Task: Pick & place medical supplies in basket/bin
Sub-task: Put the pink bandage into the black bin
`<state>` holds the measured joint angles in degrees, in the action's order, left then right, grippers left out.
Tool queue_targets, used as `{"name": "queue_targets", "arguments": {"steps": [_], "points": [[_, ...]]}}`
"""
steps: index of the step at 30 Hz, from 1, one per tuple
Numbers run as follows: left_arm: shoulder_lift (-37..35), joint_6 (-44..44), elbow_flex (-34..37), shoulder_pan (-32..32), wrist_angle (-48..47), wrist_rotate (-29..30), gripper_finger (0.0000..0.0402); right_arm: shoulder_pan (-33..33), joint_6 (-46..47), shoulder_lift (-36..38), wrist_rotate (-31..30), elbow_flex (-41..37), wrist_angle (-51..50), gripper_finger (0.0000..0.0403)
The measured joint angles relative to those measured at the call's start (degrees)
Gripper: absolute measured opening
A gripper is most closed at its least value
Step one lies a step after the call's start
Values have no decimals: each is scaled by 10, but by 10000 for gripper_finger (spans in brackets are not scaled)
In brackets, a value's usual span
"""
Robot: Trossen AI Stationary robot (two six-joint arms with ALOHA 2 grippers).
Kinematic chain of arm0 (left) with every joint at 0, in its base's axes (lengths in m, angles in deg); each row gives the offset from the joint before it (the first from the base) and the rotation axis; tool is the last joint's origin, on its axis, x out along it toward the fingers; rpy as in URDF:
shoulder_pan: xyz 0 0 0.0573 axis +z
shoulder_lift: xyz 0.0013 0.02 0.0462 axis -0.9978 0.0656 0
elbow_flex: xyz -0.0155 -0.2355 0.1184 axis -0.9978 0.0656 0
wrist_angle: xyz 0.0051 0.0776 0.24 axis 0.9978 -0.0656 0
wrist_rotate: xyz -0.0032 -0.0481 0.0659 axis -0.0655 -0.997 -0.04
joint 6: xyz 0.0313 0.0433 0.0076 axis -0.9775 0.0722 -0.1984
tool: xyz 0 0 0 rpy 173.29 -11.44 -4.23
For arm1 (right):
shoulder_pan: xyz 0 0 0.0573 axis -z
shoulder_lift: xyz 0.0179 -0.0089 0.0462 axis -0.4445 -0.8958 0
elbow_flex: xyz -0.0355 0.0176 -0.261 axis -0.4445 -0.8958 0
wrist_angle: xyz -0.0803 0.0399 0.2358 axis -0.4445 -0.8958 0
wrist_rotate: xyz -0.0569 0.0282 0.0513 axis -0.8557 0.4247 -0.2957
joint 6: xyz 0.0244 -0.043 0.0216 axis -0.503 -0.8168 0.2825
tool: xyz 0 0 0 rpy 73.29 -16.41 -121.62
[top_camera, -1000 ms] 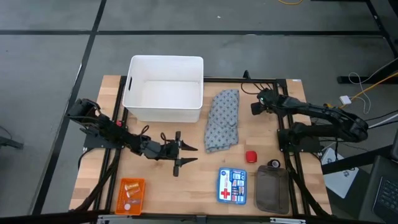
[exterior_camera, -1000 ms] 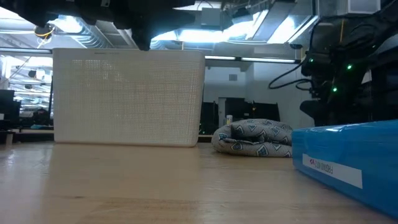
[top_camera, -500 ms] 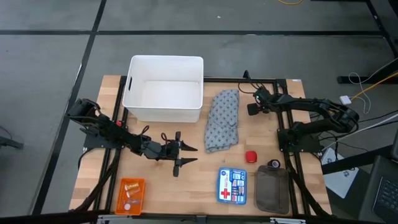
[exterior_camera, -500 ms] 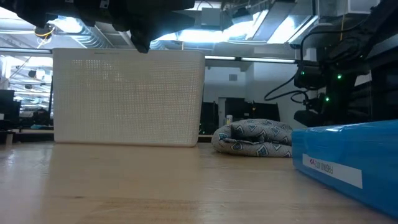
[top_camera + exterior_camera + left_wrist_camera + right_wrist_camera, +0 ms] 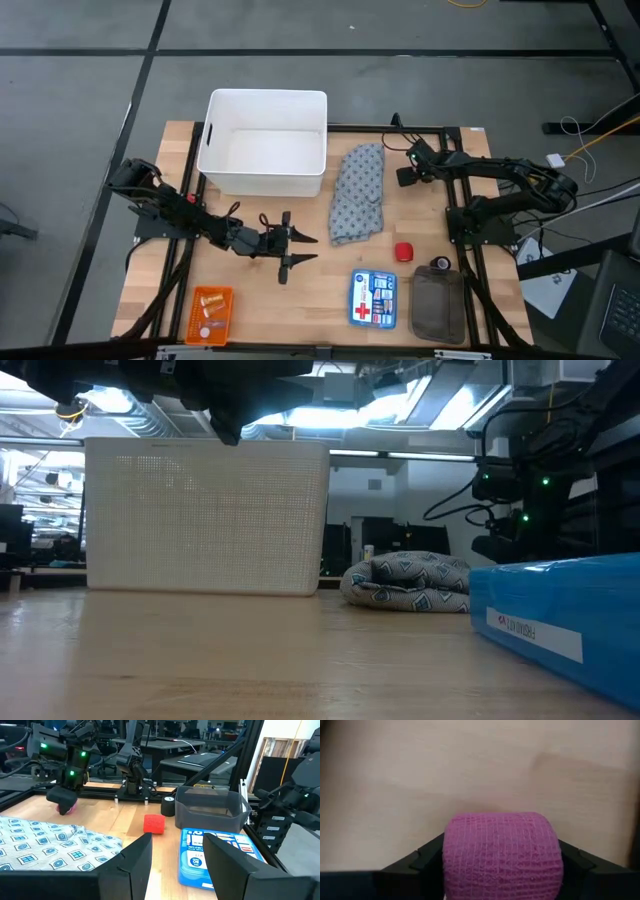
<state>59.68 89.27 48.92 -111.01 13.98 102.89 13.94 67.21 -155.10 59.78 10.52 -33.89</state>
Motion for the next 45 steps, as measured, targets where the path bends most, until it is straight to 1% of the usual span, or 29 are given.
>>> {"name": "queue_targets", "arguments": {"steps": [4,8,12,17,23,25,28,31,35,40,45], "points": [[0,-8,0,0,0,0,171,-22,-13,-1,43,31,-2,248],[0,-10,0,0,0,0,172,-59,-17,-1,51,73,-3,232],[0,-10,0,0,0,0,173,-108,-17,-1,55,119,-12,238],[0,-11,0,0,0,-1,169,-186,-18,0,83,169,-28,245],[0,-15,0,0,0,-5,169,-290,-17,0,99,223,-103,241],[0,-19,0,2,0,-15,169,-323,-17,0,120,235,-117,241],[0,-21,0,5,0,-19,169,-384,-11,0,169,247,-118,241],[0,-26,0,10,0,-19,169,-455,15,0,214,252,-116,241],[0,-26,0,17,-2,-33,169,-552,48,0,241,254,-116,241],[0,-26,0,25,-2,-43,170,-657,145,0,278,254,-114,241],[0,-27,0,37,-1,-61,169,-753,251,0,276,254,-114,242]]}}
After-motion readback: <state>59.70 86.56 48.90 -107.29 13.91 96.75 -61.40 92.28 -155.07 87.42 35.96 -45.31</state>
